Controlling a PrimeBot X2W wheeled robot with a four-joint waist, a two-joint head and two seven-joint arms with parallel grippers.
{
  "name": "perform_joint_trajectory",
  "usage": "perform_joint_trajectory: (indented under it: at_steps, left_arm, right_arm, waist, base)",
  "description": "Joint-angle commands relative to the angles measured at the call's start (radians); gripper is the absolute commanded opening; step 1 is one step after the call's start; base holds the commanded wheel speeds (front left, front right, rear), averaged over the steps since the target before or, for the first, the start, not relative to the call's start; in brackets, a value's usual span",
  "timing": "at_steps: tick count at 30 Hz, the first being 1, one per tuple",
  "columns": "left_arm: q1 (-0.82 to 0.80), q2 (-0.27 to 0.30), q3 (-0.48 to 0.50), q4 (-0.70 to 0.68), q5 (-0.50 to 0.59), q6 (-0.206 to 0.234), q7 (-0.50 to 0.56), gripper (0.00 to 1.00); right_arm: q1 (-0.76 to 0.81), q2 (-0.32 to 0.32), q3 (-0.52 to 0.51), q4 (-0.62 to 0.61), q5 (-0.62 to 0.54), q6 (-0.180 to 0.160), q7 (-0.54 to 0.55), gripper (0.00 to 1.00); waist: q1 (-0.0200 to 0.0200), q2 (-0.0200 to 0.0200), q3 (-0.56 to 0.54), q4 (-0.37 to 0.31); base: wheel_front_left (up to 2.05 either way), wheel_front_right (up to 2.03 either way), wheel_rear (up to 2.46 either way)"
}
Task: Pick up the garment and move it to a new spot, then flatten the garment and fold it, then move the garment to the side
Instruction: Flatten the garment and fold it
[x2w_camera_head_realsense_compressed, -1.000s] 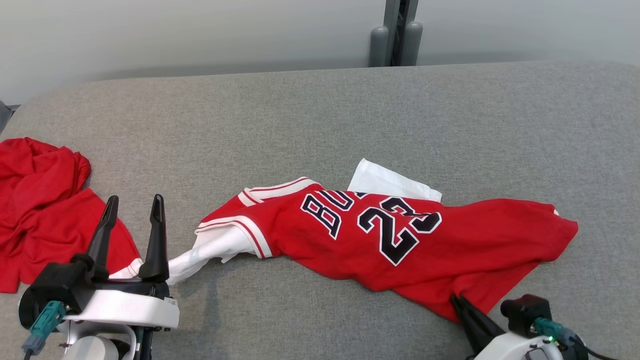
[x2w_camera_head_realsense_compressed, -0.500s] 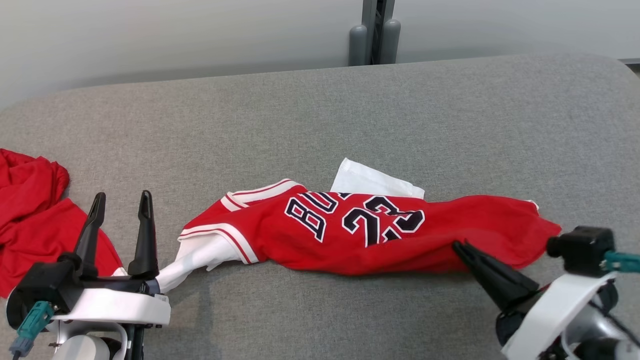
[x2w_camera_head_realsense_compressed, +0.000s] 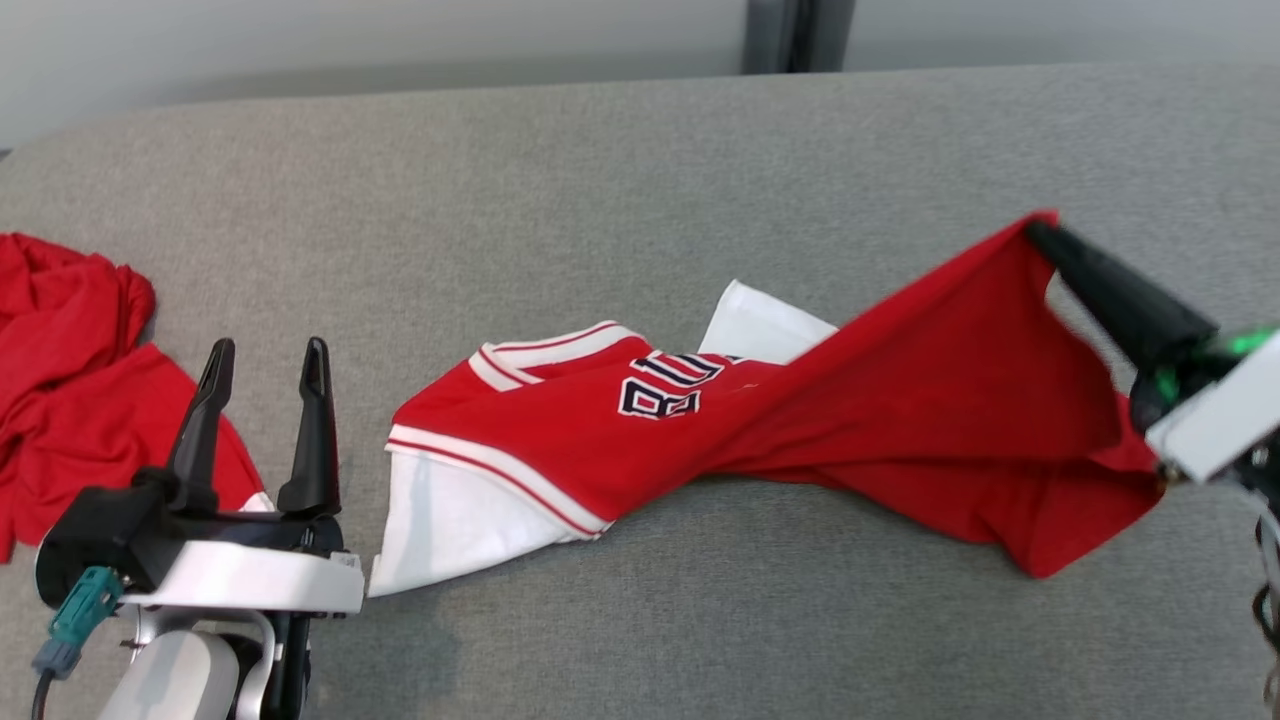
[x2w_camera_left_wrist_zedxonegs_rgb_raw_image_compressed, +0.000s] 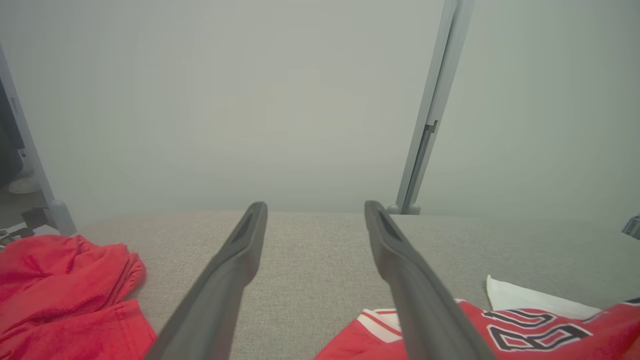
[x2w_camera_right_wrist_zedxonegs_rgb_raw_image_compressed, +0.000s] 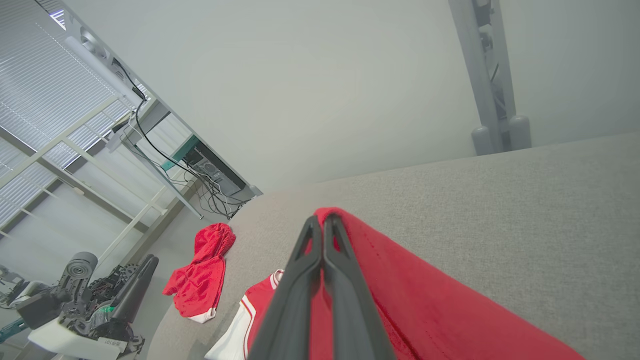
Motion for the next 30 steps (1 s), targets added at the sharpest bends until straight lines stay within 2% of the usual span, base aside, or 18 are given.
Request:
perform_joint_trajectory:
  at_steps: [1, 7, 14, 15, 16, 17, 22, 30]
  left_arm:
    - [-0.02, -0.001, 0.001, 0.004, 0.012, -0.003, -0.005, 1.0]
    - [-0.075, -0.039, -0.014, 0.031, 0.026, -0.041, -0.005, 1.0]
    - [-0.12, -0.081, -0.017, 0.071, 0.053, -0.086, -0.005, 1.0]
    - [-0.122, -0.084, -0.016, 0.075, 0.056, -0.092, -0.005, 1.0]
    - [-0.125, -0.087, -0.013, 0.081, 0.061, -0.098, -0.005, 1.0]
    - [-0.127, -0.091, -0.01, 0.085, 0.064, -0.099, -0.005, 1.0]
    - [-0.117, -0.098, 0.013, 0.101, 0.08, -0.111, -0.005, 1.0]
    - [-0.072, -0.088, 0.052, 0.11, 0.087, -0.111, -0.005, 1.0]
  right_arm:
    - [-0.026, -0.002, -0.004, 0.018, -0.006, 0.0, -0.006, 0.0]
    - [-0.21, -0.021, -0.016, 0.332, -0.082, 0.0, -0.086, 0.0]
    - [-0.305, -0.042, 0.054, 0.636, -0.141, 0.0, -0.265, 0.0]
    - [-0.31, -0.045, 0.069, 0.664, -0.137, 0.0, -0.289, 0.05]
    - [-0.312, -0.047, 0.083, 0.688, -0.129, 0.0, -0.313, 0.41]
    - [-0.311, -0.052, 0.094, 0.708, -0.12, 0.0, -0.339, 1.0]
    - [-0.258, -0.068, 0.134, 0.748, -0.06, 0.0, -0.45, 1.0]
    - [-0.099, -0.128, 0.123, 0.667, 0.038, 0.0, -0.606, 1.0]
  waist:
    - [0.0, 0.0, 0.028, 0.023]
    - [0.0, 0.0, 0.083, 0.074]
    - [0.0, 0.0, 0.11, 0.104]
    - [0.0, 0.0, 0.111, 0.104]
    - [0.0, 0.0, 0.111, 0.103]
    - [0.0, 0.0, 0.11, 0.1]
    - [0.0, 0.0, 0.095, 0.072]
    - [0.0, 0.0, 0.047, 0.01]
  base:
    - [0.0, 0.0, 0.0]
    - [0.0, 0.0, 0.0]
    - [0.0, 0.0, 0.0]
    - [0.0, 0.0, 0.0]
    - [0.0, 0.0, 0.0]
    - [0.0, 0.0, 0.0]
    - [0.0, 0.0, 0.0]
    - [0.0, 0.0, 0.0]
